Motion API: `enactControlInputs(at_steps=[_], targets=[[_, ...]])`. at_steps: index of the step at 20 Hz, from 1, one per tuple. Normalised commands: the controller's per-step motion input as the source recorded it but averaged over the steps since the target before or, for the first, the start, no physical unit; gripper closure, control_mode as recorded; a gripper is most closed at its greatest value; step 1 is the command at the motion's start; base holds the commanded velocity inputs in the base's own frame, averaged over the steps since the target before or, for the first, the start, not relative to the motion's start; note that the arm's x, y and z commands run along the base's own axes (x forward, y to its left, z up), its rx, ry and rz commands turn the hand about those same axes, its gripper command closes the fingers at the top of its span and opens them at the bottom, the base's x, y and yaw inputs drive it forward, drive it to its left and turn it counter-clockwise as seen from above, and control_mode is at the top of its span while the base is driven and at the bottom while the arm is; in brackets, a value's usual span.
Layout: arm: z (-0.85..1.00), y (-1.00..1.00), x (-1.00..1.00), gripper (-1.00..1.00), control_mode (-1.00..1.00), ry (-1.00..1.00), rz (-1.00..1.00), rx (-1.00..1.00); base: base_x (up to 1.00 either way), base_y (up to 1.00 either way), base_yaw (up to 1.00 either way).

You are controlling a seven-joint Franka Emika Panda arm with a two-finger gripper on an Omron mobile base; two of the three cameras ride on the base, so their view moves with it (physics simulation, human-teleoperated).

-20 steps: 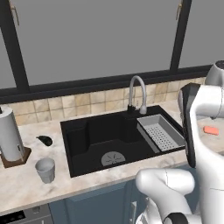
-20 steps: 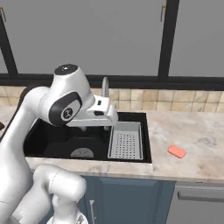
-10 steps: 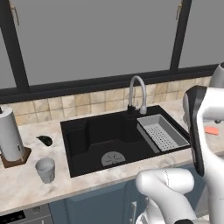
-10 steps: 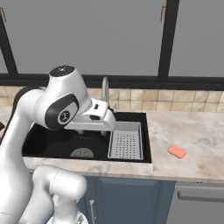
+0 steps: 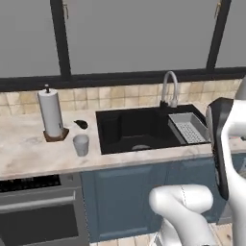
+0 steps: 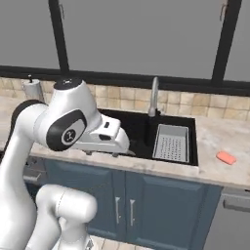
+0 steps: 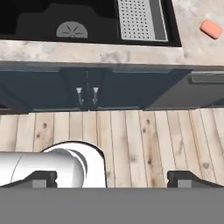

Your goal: Open the cabinet. Pick the bar soap and place it next to the sink. Then close the cabinet.

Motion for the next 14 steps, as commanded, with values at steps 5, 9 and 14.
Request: enactControlInputs(at_steps=[5, 9, 14], targets=[[0.0, 0.0, 0.0, -1.0, 1.0, 0.0, 0.0, 0.0, -0.5, 0.67, 0.89], [0.0, 0.0, 0.0, -1.0, 1.0, 0.0, 0.0, 0.0, -0.36, 0.7, 0.94], [0.0, 0.0, 0.0, -1.0, 1.0, 0.0, 0.0, 0.0, -0.3, 0.55, 0.96]])
